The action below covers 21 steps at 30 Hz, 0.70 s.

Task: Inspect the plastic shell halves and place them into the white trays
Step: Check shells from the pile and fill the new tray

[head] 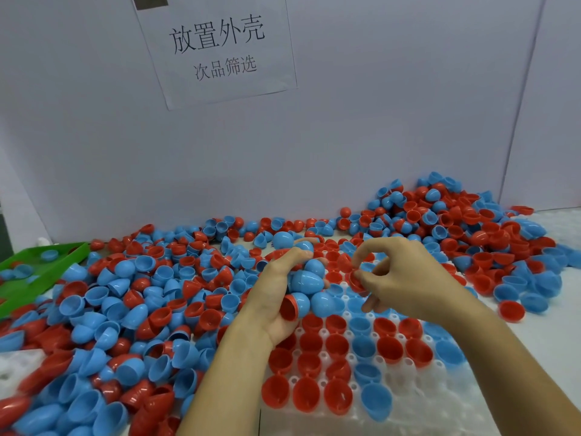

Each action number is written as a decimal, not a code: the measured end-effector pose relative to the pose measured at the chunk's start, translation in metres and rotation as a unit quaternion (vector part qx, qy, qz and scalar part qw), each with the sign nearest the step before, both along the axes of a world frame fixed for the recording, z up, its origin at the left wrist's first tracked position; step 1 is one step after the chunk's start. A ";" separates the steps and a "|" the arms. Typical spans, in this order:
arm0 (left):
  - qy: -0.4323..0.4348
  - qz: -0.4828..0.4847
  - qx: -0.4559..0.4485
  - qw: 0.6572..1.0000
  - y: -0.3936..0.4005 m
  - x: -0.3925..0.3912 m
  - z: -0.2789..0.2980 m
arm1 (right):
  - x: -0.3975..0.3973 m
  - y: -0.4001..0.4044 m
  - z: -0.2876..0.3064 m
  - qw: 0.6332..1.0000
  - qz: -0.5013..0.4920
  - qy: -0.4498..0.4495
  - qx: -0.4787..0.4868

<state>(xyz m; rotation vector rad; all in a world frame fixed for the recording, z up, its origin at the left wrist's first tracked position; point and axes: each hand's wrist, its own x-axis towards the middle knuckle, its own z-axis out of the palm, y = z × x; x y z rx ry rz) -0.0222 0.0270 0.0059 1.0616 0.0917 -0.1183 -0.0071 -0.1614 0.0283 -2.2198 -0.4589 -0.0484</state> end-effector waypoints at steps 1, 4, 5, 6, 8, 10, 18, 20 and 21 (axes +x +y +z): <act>-0.001 0.001 -0.008 1.000 0.000 0.000 0.000 | 0.000 -0.003 0.002 1.000 0.001 0.011 -0.014; 0.003 0.005 -0.022 1.000 -0.003 -0.001 0.002 | -0.001 -0.008 0.007 0.999 -0.006 0.016 -0.050; 0.001 0.002 -0.025 1.000 -0.005 -0.001 0.002 | -0.002 -0.010 0.009 0.998 -0.013 0.004 -0.065; -0.002 -0.002 -0.025 1.000 -0.006 -0.001 0.001 | -0.002 -0.011 0.011 0.996 -0.021 -0.009 -0.083; -0.002 -0.006 -0.014 1.000 -0.008 -0.001 0.000 | -0.004 -0.012 0.015 0.993 -0.033 -0.021 -0.107; -0.001 -0.007 -0.008 1.000 -0.009 -0.001 -0.001 | -0.005 -0.013 0.021 0.990 -0.034 -0.022 -0.133; -0.003 -0.002 -0.032 0.999 -0.007 0.000 0.003 | -0.023 -0.014 0.015 0.970 0.006 0.007 -0.243; -0.005 0.000 -0.027 1.000 -0.007 -0.001 0.002 | -0.029 -0.017 0.008 0.971 0.014 0.009 -0.237; -0.010 -0.001 -0.024 1.000 -0.007 -0.002 0.002 | -0.031 -0.017 0.007 0.972 0.016 0.005 -0.235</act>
